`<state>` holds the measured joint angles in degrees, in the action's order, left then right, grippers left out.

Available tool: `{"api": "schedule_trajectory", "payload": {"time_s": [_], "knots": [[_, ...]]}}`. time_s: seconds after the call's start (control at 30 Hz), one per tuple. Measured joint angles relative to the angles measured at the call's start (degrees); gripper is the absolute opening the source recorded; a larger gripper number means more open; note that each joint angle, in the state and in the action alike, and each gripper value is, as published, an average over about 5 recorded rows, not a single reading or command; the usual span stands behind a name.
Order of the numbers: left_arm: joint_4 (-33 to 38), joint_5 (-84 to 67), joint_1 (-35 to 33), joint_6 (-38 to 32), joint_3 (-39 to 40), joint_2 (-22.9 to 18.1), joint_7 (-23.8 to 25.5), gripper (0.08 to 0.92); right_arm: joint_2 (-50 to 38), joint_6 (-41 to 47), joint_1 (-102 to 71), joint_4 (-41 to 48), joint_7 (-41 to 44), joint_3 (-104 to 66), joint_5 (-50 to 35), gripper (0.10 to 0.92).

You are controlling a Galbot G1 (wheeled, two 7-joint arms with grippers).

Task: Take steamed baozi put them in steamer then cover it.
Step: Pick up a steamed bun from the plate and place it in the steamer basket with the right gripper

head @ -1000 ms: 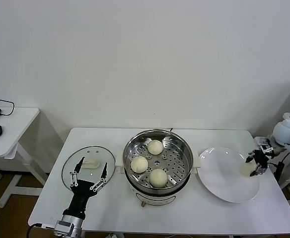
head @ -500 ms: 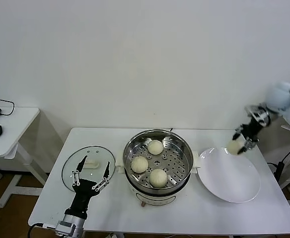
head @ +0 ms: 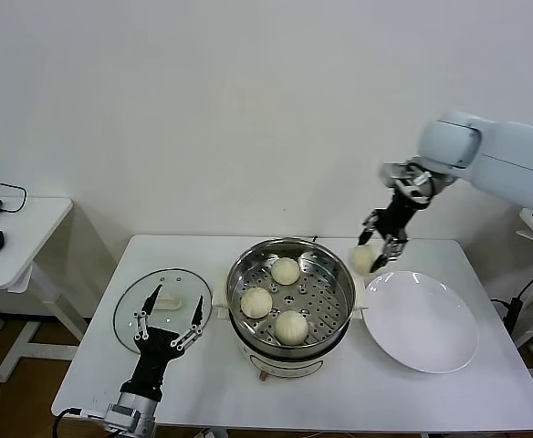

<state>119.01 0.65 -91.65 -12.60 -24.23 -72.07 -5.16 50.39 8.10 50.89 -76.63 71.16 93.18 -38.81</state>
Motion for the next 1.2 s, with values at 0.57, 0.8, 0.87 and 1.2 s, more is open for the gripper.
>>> {"api": "schedule_trajectory", "payload": {"time_s": [0.57,0.8,0.87,1.2], "knots": [[-0.76,-0.28,0.04,-0.35,-1.21,0.16,-0.05,0.823,8.83,2.17,-5.67,1.23,-4.17,1.45,0.76,0.633],[-0.92,-0.34,0.06,-0.35,-1.34,0.14,-0.07,0.823,10.22,2.38,-7.65,2.25,-4.33,1.16,2.05,0.636],[-0.98,-0.34,0.05,-0.35,-1.38,0.14,-0.07,0.823,10.40,2.40,-8.10,2.50,-4.38,1.10,2.41,0.636],[-0.95,-0.37,0.02,-0.42,-1.50,0.15,-0.11,0.823,11.05,2.40,-9.52,3.17,-4.68,0.84,3.67,0.648]]}}
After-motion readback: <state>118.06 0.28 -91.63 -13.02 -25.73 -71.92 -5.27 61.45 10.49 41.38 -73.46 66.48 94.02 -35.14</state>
